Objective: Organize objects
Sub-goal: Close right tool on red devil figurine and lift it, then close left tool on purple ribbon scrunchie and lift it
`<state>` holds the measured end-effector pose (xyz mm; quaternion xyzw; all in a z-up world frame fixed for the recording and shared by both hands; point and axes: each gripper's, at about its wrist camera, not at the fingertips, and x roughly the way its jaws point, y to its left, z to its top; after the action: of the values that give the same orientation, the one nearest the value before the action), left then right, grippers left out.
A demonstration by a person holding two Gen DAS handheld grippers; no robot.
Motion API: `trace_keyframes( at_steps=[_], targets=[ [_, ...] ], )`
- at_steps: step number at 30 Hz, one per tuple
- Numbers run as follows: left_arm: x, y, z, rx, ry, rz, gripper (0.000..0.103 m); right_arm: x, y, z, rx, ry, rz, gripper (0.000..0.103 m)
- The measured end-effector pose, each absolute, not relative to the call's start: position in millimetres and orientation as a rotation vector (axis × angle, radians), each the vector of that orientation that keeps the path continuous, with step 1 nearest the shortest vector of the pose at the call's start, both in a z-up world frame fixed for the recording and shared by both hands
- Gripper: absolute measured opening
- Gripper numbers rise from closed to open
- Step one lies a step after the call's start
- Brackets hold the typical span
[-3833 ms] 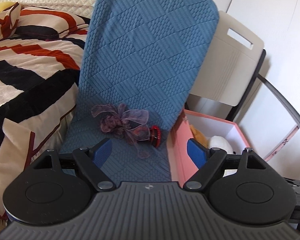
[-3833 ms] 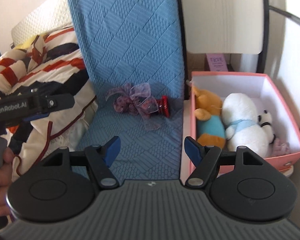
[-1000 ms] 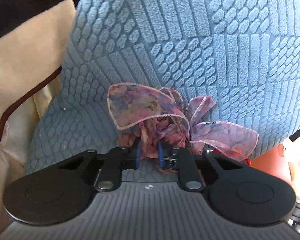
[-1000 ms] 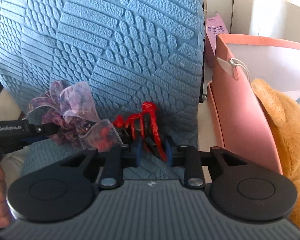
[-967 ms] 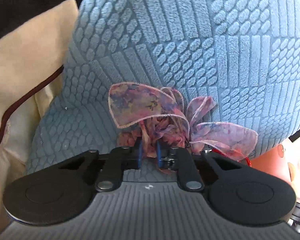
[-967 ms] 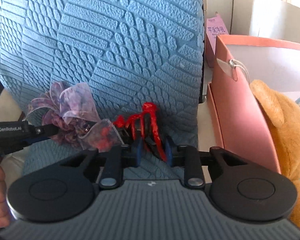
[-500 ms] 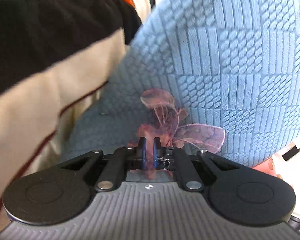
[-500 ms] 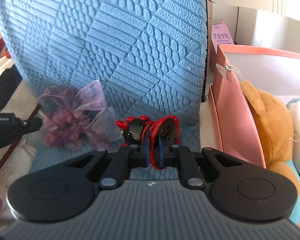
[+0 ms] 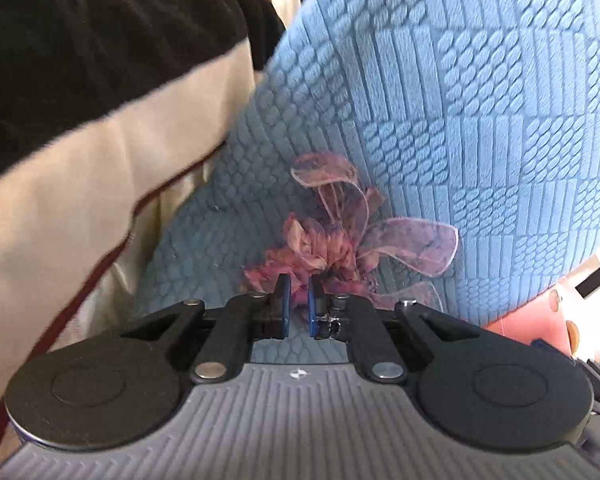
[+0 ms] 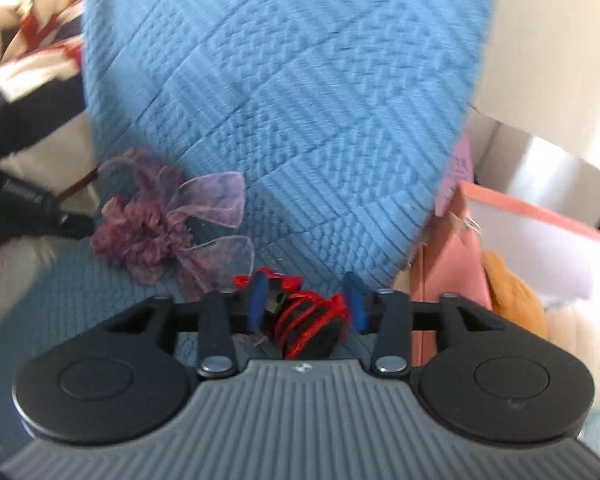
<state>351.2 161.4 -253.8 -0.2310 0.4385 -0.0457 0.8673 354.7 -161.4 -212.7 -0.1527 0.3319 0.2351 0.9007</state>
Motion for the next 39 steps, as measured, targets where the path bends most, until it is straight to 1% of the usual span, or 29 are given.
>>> trace_keyframes(
  at_steps=[1,2,3,4,5,6,9,16,20,22,24,27,28,29,30,35,38,39],
  targets=[
    [355,160,-257,-0.487,0.938,-0.1,0.019,353,-163,-213,-0.342,0.69,0.495,0.047],
    [360,158,-260,-0.489,0.959,-0.109,0.034,354,-164,-214,-0.364,0.698,0.501,0.047],
    [365,156,-264,-0.488,0.978,-0.119,0.053,357,-162,-218,-0.385,0.703,0.51,0.048],
    [369,154,-266,-0.484,0.993,-0.118,0.06,360,-160,-222,-0.406,0.705,0.522,0.049],
    [371,152,-267,-0.48,0.998,-0.11,0.065,360,-161,-223,-0.431,0.715,0.529,0.053],
    [374,150,-269,-0.475,1.0,-0.106,0.066,362,-160,-226,-0.455,0.723,0.533,0.057],
    [381,145,-272,-0.467,1.009,-0.12,0.067,364,-156,-232,-0.519,0.718,0.554,0.064],
    [394,139,-282,-0.434,1.037,-0.102,0.067,355,-130,-253,-0.746,0.679,0.621,0.064],
    [400,139,-288,-0.434,1.053,-0.087,0.067,354,-120,-262,-0.824,0.672,0.62,0.064],
    [401,139,-290,-0.439,1.058,-0.082,0.067,354,-119,-263,-0.829,0.681,0.625,0.062],
    [402,139,-292,-0.436,1.065,-0.081,0.067,357,-122,-260,-0.787,0.7,0.625,0.053],
    [402,137,-294,-0.426,1.07,-0.084,0.067,363,-129,-252,-0.724,0.701,0.589,0.048],
    [402,136,-294,-0.423,1.069,-0.081,0.067,364,-132,-249,-0.705,0.694,0.573,0.044],
    [402,133,-294,-0.421,1.065,-0.079,0.067,365,-135,-246,-0.683,0.683,0.56,0.036],
    [402,132,-293,-0.418,1.06,-0.081,0.067,366,-139,-241,-0.652,0.676,0.544,0.033],
    [400,124,-291,-0.395,1.047,-0.087,0.067,376,-158,-230,-0.482,0.714,0.52,0.032],
    [399,122,-291,-0.393,1.046,-0.085,0.067,375,-160,-231,-0.468,0.72,0.519,0.035],
    [399,121,-291,-0.393,1.044,-0.087,0.067,375,-159,-233,-0.471,0.729,0.533,0.039]
  ],
)
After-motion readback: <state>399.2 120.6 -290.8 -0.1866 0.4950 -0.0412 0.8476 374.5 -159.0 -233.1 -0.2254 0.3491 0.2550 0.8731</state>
